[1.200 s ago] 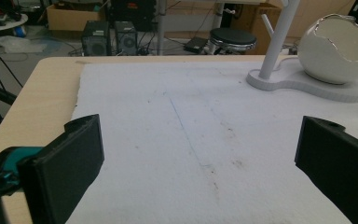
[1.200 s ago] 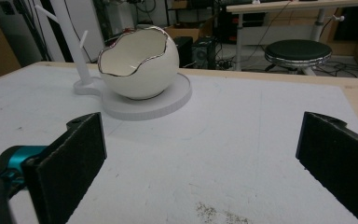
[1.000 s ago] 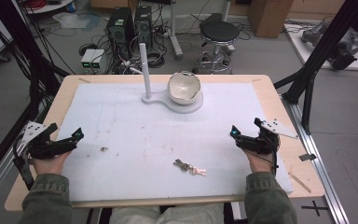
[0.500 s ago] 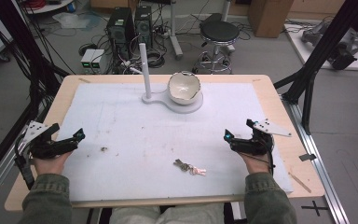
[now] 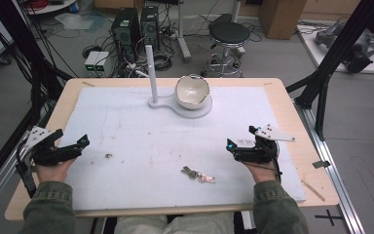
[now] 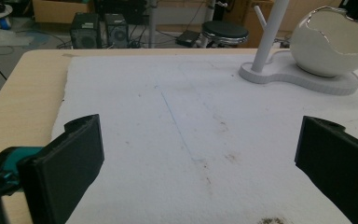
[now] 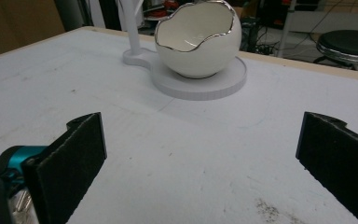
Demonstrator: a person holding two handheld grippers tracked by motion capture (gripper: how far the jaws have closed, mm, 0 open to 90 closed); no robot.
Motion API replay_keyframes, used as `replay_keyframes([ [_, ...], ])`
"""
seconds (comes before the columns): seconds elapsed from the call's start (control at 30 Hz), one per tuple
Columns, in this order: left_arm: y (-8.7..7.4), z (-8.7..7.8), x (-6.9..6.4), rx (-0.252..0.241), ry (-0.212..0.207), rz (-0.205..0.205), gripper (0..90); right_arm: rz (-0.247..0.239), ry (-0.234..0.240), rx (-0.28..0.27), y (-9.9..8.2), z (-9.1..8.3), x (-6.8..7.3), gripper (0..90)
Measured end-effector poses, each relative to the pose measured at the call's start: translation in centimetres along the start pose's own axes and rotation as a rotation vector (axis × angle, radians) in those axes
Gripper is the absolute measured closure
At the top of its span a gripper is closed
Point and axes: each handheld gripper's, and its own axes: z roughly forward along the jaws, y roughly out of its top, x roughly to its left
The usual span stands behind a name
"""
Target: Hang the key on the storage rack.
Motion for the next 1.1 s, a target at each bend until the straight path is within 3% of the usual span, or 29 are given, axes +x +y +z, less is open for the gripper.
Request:
replay_keyframes([
  [0.43, 0.0, 0.1, 0.1, 0.010, -0.003, -0.003, 1.7, -0.080, 0.049, 0.069, 0.1, 1.2, 2.0, 0.6],
  [0.67, 0.0, 0.2, 0.1, 0.010, -0.004, -0.003, 1.7, -0.141, 0.080, 0.133, -0.1, 2.1, 3.2, 0.6],
  [1.1, 0.0, 0.2, 0.1, 0.014, -0.003, -0.001, 1.7, -0.166, 0.119, 0.179, -0.3, 2.8, 4.2, 0.6],
])
